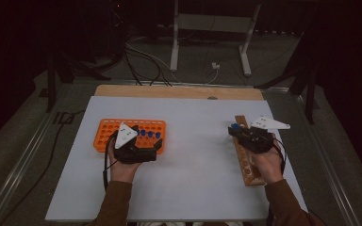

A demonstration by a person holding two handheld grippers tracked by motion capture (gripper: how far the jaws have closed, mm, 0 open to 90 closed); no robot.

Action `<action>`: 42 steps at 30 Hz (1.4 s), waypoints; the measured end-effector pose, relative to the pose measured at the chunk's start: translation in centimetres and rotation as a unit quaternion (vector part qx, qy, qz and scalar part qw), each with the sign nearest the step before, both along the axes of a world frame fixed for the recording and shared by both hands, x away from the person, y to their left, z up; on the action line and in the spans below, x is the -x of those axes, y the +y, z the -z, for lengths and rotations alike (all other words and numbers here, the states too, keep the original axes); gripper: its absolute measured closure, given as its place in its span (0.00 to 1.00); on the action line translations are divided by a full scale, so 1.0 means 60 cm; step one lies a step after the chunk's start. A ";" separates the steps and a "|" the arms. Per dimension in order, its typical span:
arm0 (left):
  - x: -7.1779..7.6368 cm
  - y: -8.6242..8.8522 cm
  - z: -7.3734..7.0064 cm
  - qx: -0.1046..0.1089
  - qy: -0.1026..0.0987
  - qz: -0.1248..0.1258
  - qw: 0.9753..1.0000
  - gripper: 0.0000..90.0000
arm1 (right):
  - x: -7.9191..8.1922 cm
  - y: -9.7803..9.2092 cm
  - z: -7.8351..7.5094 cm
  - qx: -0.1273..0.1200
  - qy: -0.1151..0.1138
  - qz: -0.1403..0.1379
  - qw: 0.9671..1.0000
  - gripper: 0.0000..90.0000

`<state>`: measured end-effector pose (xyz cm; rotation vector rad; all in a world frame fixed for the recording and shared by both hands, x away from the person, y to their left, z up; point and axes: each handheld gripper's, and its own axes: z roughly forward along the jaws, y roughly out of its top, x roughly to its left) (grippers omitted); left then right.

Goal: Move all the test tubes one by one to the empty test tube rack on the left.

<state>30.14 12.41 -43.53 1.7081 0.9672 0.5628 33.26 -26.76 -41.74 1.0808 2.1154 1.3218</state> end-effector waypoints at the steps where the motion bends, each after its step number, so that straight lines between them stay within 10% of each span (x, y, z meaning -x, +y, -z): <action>1: 0.000 -0.009 -0.002 -0.006 -0.001 0.007 1.000 0.01 | 0.002 0.002 0.003 0.001 0.001 -0.002 1.000 0.86; 26: -0.021 -0.188 0.030 -0.051 0.015 0.097 0.994 0.10 | 0.019 0.056 0.015 -0.015 0.033 -0.042 0.998 0.86; 42: -0.017 -0.252 0.048 -0.058 0.006 0.143 0.988 0.51 | 0.024 0.073 0.017 -0.026 0.040 -0.061 0.997 0.86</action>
